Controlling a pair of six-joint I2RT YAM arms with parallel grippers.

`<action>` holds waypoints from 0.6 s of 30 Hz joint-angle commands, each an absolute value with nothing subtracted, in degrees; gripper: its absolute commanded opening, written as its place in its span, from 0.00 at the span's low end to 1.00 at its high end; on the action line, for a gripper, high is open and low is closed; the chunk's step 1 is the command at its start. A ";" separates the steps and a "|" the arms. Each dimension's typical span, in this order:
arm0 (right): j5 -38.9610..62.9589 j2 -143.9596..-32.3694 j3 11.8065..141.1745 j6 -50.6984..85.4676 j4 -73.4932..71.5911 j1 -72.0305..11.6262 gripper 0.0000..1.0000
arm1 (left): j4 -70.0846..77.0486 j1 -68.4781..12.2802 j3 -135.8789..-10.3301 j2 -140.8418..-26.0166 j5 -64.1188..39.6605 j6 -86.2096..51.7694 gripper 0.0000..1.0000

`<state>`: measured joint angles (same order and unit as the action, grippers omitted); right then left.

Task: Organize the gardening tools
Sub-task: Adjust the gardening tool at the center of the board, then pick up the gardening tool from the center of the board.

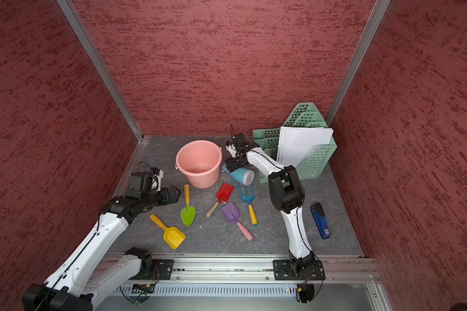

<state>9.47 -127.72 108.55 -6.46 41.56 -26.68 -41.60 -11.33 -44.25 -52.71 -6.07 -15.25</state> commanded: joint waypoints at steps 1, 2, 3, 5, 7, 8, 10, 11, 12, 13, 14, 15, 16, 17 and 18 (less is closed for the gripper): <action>11.51 -127.87 109.55 -7.42 38.09 -28.76 0.84 | -41.84 -11.78 -44.07 -52.08 -5.61 -15.73 1.00; 11.49 -128.27 110.36 -7.51 38.44 -29.03 0.84 | -41.84 -11.78 -44.04 -52.11 -5.62 -15.71 1.00; 11.07 -129.03 111.35 -7.97 39.34 -29.22 0.84 | -41.90 -11.85 -44.04 -52.11 -5.62 -15.68 1.00; 9.78 -130.75 113.24 -9.19 41.68 -29.44 0.84 | -41.92 -11.86 -44.04 -52.07 -5.56 -15.71 1.00; 7.68 -132.52 114.78 -10.22 43.93 -29.56 0.83 | -41.92 -11.87 -44.04 -52.12 -5.53 -15.73 1.00; 6.74 -133.28 115.11 -10.93 44.74 -29.57 0.82 | -41.92 -11.87 -44.06 -52.10 -5.47 -15.70 1.00; 4.97 -134.23 115.01 -11.62 45.43 -29.61 0.81 | -41.86 -11.87 -44.04 -52.08 -5.49 -15.69 1.00; 4.30 -134.67 114.88 -12.00 45.73 -29.60 0.80 | -41.84 -11.87 -44.04 -52.18 -5.49 -15.70 1.00; 3.61 -135.01 114.79 -12.20 45.84 -29.58 0.80 | -41.86 -11.87 -44.03 -52.17 -5.51 -15.74 1.00; 3.19 -135.28 114.68 -12.33 45.80 -29.58 0.80 | -41.84 -11.87 -44.03 -52.16 -5.53 -15.68 1.00; 2.55 -135.49 114.52 -12.49 45.74 -29.56 0.79 | -41.84 -11.87 -44.06 -52.14 -5.56 -15.73 1.00; 1.94 -135.88 114.55 -12.56 45.69 -29.58 0.79 | -41.84 -11.87 -44.04 -52.19 -5.54 -15.71 1.00; 1.32 -136.13 114.61 -12.53 45.47 -29.54 0.78 | -41.84 -11.87 -44.04 -52.21 -5.50 -15.72 1.00; 0.46 -136.44 114.69 -12.54 45.44 -29.55 0.78 | -41.84 -11.86 -44.03 -52.21 -5.51 -15.73 1.00; -0.31 -136.87 114.85 -12.43 45.43 -29.53 0.77 | -41.84 -11.83 -44.03 -52.19 -5.53 -15.71 1.00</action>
<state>3.64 -135.79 114.10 -11.77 43.99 -29.58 -41.60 -11.55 -44.25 -52.71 -5.87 -15.25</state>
